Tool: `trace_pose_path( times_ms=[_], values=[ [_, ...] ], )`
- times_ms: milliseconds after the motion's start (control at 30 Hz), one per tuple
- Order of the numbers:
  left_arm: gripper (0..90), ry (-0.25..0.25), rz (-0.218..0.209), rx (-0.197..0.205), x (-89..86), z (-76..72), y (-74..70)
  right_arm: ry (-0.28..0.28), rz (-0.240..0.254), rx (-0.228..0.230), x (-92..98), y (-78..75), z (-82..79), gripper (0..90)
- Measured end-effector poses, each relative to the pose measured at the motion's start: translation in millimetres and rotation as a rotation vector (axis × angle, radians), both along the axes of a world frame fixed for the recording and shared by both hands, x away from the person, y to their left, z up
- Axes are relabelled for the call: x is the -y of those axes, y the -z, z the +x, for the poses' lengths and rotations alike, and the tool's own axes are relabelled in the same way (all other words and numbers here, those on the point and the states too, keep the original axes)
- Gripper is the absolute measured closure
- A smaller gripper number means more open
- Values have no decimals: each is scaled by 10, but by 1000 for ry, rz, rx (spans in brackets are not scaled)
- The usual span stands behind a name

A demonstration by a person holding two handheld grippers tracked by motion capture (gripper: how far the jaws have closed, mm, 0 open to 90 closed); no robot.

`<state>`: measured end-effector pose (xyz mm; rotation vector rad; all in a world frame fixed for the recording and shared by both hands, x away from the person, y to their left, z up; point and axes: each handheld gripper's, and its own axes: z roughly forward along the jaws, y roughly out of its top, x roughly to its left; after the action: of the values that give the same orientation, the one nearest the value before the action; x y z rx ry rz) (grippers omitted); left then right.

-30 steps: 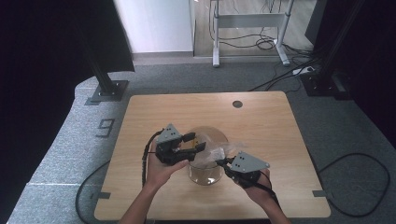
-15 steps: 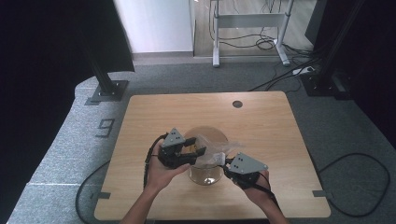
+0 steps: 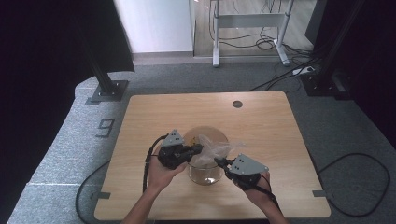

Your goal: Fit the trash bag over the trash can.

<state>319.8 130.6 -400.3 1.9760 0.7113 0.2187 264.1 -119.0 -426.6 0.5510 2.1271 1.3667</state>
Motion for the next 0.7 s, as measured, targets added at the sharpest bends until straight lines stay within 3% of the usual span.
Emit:
trace_pose_path(
  times_ms=[400, 633, 700],
  values=[
    [900, 7, -66, 5, -172, -23, -48, 32, 3, 13, 77, 24, -34, 863],
    [900, -8, -93, -9, -296, 0, -36, 38, 20, 10, 143, 55, -74, 862],
    [900, 10, -112, -17, -330, 6, -26, 42, 28, 2, 174, 67, -70, 862]
  ],
)
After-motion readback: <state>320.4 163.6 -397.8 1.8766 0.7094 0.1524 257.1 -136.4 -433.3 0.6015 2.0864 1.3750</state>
